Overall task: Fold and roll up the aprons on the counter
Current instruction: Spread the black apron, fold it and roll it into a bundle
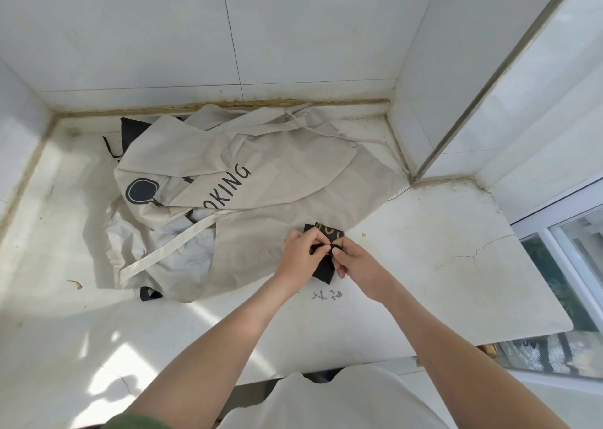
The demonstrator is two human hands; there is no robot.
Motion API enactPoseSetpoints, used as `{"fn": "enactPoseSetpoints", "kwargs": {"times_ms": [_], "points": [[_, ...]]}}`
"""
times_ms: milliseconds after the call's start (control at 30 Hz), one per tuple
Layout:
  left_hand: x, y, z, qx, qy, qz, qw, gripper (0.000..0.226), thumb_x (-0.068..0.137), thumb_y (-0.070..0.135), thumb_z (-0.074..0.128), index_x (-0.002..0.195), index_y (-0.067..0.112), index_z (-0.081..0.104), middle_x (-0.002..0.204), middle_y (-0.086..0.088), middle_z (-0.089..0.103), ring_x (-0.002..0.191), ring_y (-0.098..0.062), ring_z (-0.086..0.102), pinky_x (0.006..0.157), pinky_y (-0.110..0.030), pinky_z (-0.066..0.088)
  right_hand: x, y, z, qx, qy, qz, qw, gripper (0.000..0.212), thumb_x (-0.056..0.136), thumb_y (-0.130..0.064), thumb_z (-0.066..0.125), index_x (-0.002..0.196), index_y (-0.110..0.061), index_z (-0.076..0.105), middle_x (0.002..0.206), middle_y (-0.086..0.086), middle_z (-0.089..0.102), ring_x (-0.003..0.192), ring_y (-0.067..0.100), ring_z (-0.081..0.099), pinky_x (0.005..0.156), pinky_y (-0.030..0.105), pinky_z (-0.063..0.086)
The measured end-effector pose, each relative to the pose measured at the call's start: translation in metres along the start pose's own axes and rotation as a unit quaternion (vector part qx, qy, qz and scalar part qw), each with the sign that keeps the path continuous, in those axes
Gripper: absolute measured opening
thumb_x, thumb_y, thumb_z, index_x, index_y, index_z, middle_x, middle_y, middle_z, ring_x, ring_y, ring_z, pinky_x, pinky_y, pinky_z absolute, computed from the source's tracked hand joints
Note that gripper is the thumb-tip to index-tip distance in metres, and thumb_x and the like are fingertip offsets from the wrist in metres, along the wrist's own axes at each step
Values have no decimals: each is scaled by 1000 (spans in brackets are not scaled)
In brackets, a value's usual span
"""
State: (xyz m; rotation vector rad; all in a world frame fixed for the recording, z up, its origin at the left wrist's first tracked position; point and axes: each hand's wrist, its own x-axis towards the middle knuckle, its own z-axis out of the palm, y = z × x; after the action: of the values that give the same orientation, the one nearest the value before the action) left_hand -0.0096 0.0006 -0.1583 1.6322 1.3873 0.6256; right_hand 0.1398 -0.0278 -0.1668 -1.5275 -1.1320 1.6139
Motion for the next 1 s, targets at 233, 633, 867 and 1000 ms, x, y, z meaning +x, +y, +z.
{"fn": "enactPoseSetpoints", "kwargs": {"times_ms": [233, 633, 867, 1000], "points": [[4, 3, -3, 67, -8, 72, 995, 7, 91, 18, 59, 94, 18, 65, 82, 12, 47, 91, -10, 32, 90, -27, 31, -5, -7, -5, -11, -4, -12, 1000, 3, 97, -6, 50, 95, -9, 50, 67, 3, 56, 56, 11, 42, 59, 17, 36], [-5, -4, -1, 226, -69, 224, 946, 19, 97, 15, 46, 96, 3, 60, 80, -10, 65, 77, -31, 59, 60, -39, 47, -12, 2, 7, -130, 94, -38, 986, 3, 92, -5, 53, 94, -7, 54, 87, 5, 55, 81, 15, 47, 68, 14, 38], [2, -1, 3, 257, -85, 149, 951, 19, 100, 16, 45, 110, 4, 56, 107, -10, 59, 90, -28, 57, 74, -37, 44, -9, 3, 16, -116, 151, -30, 981, 6, 88, 1, 49, 88, -6, 48, 78, 5, 49, 68, 13, 40, 58, 14, 34], [3, -14, 6, 307, -87, 216, 923, 17, 89, 5, 40, 84, 6, 56, 79, -6, 55, 63, -24, 58, 53, -33, 48, -5, 2, 22, -131, 149, -28, 980, 24, 85, 5, 41, 85, -16, 52, 78, -1, 55, 70, 12, 46, 63, 18, 38]]}}
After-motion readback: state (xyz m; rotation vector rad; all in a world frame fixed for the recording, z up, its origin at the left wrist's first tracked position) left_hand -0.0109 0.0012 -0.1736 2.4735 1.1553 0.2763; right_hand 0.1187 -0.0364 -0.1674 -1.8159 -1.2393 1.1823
